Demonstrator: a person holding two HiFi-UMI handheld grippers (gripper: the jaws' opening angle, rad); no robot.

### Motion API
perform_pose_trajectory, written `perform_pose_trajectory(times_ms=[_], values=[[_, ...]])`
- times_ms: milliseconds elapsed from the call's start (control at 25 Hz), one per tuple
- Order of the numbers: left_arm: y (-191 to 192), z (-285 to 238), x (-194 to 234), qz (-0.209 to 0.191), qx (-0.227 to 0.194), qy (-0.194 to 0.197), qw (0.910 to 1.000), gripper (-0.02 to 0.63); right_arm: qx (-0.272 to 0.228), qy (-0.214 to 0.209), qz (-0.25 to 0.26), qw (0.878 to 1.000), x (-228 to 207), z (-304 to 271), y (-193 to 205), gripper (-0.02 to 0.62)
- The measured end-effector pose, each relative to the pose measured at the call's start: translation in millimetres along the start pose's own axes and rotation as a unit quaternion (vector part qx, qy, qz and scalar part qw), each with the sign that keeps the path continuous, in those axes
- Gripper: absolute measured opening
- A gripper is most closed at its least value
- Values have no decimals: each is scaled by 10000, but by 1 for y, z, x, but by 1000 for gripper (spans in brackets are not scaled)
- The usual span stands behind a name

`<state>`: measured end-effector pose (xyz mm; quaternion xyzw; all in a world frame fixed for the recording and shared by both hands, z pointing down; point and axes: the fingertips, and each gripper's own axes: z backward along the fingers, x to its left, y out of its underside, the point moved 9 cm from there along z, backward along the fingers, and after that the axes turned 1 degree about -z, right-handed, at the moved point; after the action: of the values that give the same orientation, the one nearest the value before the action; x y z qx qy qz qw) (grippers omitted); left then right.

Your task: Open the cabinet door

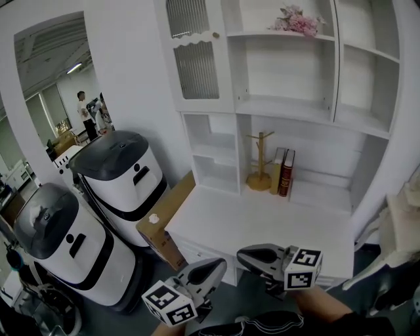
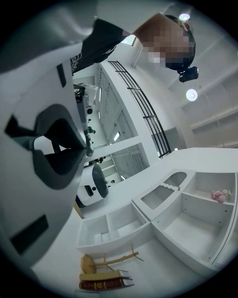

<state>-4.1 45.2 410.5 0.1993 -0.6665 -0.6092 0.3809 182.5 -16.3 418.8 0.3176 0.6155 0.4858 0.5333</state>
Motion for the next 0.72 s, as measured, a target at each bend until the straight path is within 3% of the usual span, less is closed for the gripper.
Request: perform_pose_trajectory(times_ms=[400, 720], values=[[-43, -70, 51, -417, -61, 117, 9990, 5, -272, -46, 316, 9991, -65, -9, -61, 6], [-59, -85, 73, -719, -173, 57, 9972, 5, -397, 80, 679, 9969, -87, -15, -93, 6]])
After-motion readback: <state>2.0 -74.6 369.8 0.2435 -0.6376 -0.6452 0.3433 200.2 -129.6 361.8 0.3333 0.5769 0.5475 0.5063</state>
